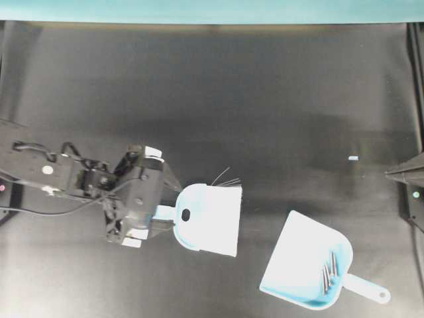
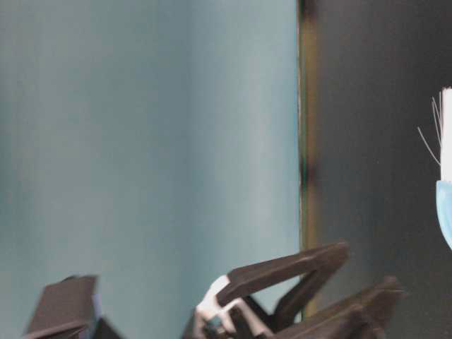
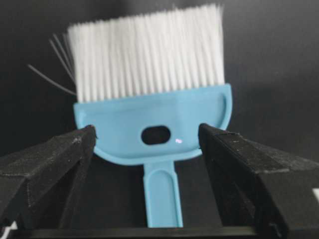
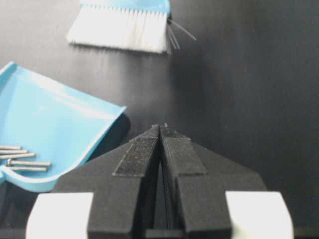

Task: Hold the dustpan with a person, while the left arm uses a hand brush to gather the screws into the dustpan.
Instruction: 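Pull the brush back with the left gripper and set it down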

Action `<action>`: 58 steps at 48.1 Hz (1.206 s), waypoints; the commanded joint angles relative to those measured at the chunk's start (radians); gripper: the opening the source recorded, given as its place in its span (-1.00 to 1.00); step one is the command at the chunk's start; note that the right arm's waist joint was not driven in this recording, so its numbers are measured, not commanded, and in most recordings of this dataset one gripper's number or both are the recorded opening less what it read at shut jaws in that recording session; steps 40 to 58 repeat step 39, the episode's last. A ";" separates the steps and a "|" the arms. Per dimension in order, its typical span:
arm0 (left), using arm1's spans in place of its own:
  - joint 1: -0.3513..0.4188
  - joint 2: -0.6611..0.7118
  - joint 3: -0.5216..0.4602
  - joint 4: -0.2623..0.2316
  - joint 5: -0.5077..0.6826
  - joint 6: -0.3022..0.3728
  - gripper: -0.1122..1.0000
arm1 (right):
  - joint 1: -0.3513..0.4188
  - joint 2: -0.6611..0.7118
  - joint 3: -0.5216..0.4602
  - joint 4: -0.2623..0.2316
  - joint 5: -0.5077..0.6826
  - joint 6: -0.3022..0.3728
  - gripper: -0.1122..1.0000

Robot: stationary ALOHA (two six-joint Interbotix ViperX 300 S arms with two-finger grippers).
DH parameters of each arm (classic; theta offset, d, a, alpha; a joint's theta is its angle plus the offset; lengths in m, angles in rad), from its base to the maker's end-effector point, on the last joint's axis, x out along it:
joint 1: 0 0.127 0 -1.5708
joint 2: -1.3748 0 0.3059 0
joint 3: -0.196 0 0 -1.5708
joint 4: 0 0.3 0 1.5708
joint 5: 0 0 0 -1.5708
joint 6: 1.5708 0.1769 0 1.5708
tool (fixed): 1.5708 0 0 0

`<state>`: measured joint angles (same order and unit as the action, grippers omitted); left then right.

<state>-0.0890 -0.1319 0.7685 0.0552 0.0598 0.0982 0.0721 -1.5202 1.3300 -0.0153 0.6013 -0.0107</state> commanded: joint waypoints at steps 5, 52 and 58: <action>0.038 -0.167 0.055 0.002 -0.021 -0.002 0.64 | 0.000 0.008 -0.015 -0.002 -0.005 -0.003 -0.82; 0.087 -0.792 0.430 0.002 -0.095 -0.008 0.63 | 0.000 0.005 -0.014 -0.003 -0.005 -0.003 -0.82; 0.087 -0.792 0.430 0.002 -0.095 -0.008 0.63 | 0.000 0.005 -0.014 -0.003 -0.005 -0.003 -0.82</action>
